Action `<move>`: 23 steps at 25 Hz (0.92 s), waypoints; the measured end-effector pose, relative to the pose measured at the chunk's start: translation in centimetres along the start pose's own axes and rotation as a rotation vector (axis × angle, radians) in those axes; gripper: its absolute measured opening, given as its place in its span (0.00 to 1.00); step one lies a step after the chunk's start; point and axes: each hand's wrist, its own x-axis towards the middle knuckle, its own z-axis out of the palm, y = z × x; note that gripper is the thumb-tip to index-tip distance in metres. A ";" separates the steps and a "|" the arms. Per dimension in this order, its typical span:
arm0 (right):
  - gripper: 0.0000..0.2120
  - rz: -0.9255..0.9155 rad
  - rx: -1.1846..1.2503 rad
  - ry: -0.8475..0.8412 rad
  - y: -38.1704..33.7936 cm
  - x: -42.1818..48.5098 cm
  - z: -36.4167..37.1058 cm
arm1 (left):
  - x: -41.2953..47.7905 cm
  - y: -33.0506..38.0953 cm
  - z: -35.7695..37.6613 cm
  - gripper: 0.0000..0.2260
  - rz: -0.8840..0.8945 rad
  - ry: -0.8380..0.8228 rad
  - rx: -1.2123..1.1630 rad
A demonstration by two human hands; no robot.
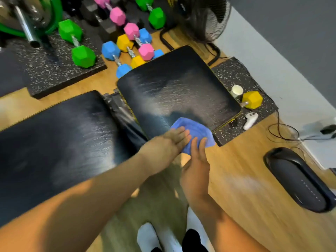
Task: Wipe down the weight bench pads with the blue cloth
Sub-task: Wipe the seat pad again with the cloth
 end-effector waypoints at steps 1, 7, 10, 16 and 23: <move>0.31 -0.226 -0.202 -0.070 -0.1 -1.0 0.5 | -2.6 0.1 1.0 0.20 -0.037 -0.025 0.015; 0.27 -0.828 -0.818 -0.485 -4.9 4.4 3.5 | -7.1 0.8 3.6 0.27 -0.417 -0.128 -0.099; 0.33 -0.892 -0.884 -0.594 -7.6 9.6 4.9 | -4.9 -2.7 3.8 0.25 -0.632 -0.095 -0.105; 0.29 -0.940 -0.775 -0.611 -14.2 18.6 9.0 | -1.0 -10.9 2.5 0.26 -0.791 -0.016 -0.255; 0.19 -0.920 -0.529 -0.466 -11.1 16.9 8.9 | -0.2 -6.2 1.6 0.22 -1.006 0.453 -0.858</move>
